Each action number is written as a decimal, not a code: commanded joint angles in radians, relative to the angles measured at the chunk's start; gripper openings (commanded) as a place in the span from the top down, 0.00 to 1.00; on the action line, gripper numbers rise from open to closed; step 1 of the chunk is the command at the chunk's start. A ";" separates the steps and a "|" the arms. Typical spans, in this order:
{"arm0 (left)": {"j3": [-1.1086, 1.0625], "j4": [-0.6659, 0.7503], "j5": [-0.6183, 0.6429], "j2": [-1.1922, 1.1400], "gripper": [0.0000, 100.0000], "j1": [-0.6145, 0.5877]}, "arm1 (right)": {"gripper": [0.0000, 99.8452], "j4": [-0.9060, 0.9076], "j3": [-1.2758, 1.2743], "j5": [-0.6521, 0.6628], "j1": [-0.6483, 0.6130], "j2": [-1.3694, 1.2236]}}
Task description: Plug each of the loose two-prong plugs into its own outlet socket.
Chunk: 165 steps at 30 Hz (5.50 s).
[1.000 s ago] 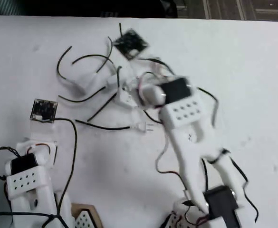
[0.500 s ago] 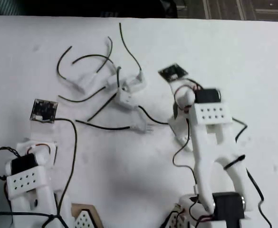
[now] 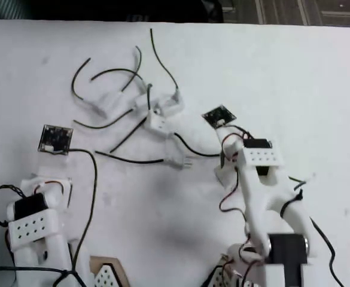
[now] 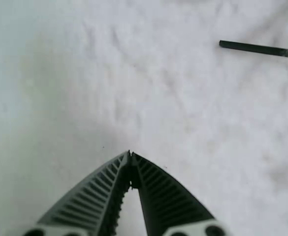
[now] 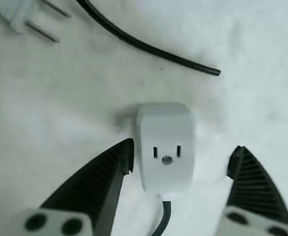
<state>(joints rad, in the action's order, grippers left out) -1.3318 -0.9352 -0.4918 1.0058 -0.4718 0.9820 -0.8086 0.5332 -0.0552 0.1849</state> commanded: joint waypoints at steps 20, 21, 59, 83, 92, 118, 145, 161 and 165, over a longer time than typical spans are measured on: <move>0.003 0.015 -0.014 0.015 0.97 0.010 | 0.98 0.199 0.021 0.002 -0.366 0.521; 0.003 0.015 -0.014 0.015 0.97 0.010 | 0.98 0.197 0.018 -0.009 -0.407 0.535; 0.003 0.015 -0.014 0.015 0.97 0.010 | 0.71 -0.503 -0.532 -0.597 -0.579 0.846; 0.003 0.015 -0.014 0.015 0.97 0.012 | 0.99 -0.380 -0.454 -0.545 -0.575 0.834; 0.003 0.015 -0.014 0.015 0.97 0.012 | 0.98 -0.134 -0.190 -0.436 -0.473 0.581; 0.003 0.015 -0.014 0.015 0.97 0.012 | 0.98 -0.094 0.219 -0.540 -0.820 0.025; 0.140 -0.193 0.097 0.008 0.75 0.259 | 0.98 0.007 0.299 -0.413 -0.156 0.113; 0.563 -0.413 0.436 -0.467 0.72 0.687 | 0.98 -0.053 0.436 -0.486 -0.041 -0.165; 0.643 -0.408 0.483 -0.699 0.72 0.711 | 0.98 -0.053 0.433 -0.485 -0.045 -0.166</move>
<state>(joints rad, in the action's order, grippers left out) -0.7887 -1.3479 -0.0529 0.5132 0.2110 0.9421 -0.4143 0.0560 -0.1120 0.0130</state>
